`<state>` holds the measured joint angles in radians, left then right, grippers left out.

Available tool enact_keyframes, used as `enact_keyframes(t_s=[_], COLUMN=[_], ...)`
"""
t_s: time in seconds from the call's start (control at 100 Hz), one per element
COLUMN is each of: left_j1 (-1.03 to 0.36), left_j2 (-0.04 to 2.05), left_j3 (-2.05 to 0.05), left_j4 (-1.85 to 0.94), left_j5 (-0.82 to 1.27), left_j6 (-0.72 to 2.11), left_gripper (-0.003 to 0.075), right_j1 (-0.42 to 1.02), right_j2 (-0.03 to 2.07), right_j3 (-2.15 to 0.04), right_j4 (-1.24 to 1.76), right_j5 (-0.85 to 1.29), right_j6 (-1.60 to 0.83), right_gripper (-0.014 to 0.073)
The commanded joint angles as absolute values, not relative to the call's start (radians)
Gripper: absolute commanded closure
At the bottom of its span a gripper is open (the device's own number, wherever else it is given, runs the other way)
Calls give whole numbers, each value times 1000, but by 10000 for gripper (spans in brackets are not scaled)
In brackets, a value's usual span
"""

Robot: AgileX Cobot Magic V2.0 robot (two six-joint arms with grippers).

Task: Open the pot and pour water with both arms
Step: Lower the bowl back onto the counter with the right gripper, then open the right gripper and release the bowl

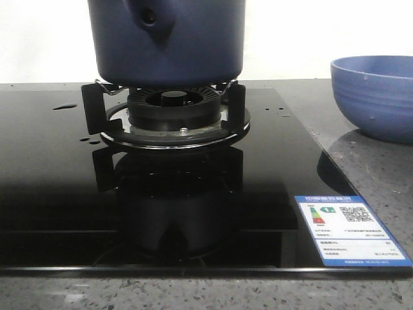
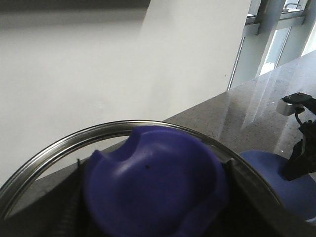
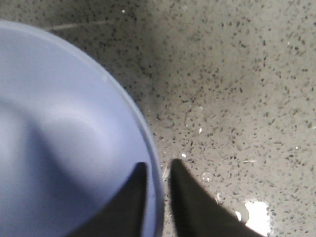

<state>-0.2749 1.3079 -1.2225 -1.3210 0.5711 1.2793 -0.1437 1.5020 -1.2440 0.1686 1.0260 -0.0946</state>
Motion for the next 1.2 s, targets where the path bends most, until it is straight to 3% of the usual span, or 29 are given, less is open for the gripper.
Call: enact_keyframes(t_s=[0.0, 0.06, 0.12, 0.58, 1.19], left_j1=[-283, -285, -292, -373, -392], left_j2=[1278, 1278, 1278, 1395, 1451], left_j3=[-1255, -1255, -1255, -1255, -1255], left_j4=[-1393, -1393, -1393, -1393, -1484], left_j5=[548, 556, 570, 574, 535], left_j6=[1280, 1280, 1280, 1333, 1485], left_gripper=[363, 363, 363, 363, 363], right_j1=[-150, -150, -150, -150, -150], right_j2=[1471, 1469, 1457, 1258, 1238], right_j3=[-1299, -1329, -1371, -1474, -1463], right_j4=[176, 176, 171, 204, 216], right_j5=[1013, 1039, 1059, 1073, 1076], right_j6=[-107, -107, -107, -115, -115], right_gripper=[254, 133, 91, 107, 107])
